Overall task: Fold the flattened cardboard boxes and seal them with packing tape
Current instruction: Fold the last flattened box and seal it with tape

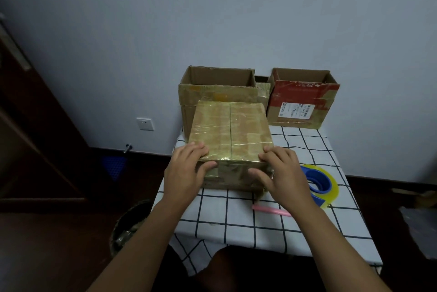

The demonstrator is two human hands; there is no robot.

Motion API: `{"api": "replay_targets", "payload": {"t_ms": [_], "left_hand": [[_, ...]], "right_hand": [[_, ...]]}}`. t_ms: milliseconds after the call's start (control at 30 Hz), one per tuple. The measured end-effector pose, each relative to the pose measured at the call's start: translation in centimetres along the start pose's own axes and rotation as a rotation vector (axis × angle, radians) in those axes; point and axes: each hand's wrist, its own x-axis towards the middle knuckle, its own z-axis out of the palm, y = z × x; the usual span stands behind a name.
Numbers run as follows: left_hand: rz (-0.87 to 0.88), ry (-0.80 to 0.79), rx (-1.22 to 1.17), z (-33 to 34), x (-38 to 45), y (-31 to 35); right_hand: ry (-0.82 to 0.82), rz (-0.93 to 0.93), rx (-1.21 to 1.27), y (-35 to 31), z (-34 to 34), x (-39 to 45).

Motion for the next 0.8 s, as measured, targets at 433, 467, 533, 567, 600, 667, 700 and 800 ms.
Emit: {"api": "replay_targets", "payload": {"t_ms": [433,467,533,567,600,667,700,800], "left_hand": [[-0.073,0.046,0.222,1.0,-0.1,2.5],[-0.084,0.056,0.224,1.0,-0.2,2.5],[-0.083,0.072,0.219,0.8,-0.2,2.4],[-0.075,0.079,0.224,0.8,-0.1,2.4],[-0.068,0.08,0.233,0.8,-0.1,2.5],[-0.074,0.066,0.246,1.0,0.0,2.8],[-0.078,0.06,0.243,1.1,0.0,2.8],[-0.076,0.049,0.172,1.1,0.0,2.4]], "right_hand": [[0.027,0.028,-0.229,-2.5,0.2,1.8],[0.045,0.027,-0.235,-2.9,0.3,1.9],[0.071,0.022,-0.235,-3.3,0.5,2.0],[0.077,0.01,-0.238,-3.3,0.5,1.8],[0.08,-0.009,-0.247,-3.3,0.5,1.7],[0.073,-0.024,-0.272,-3.1,0.4,1.7],[0.066,-0.014,-0.283,-3.1,0.4,1.8],[0.05,0.008,-0.301,-3.2,0.6,1.9]]}}
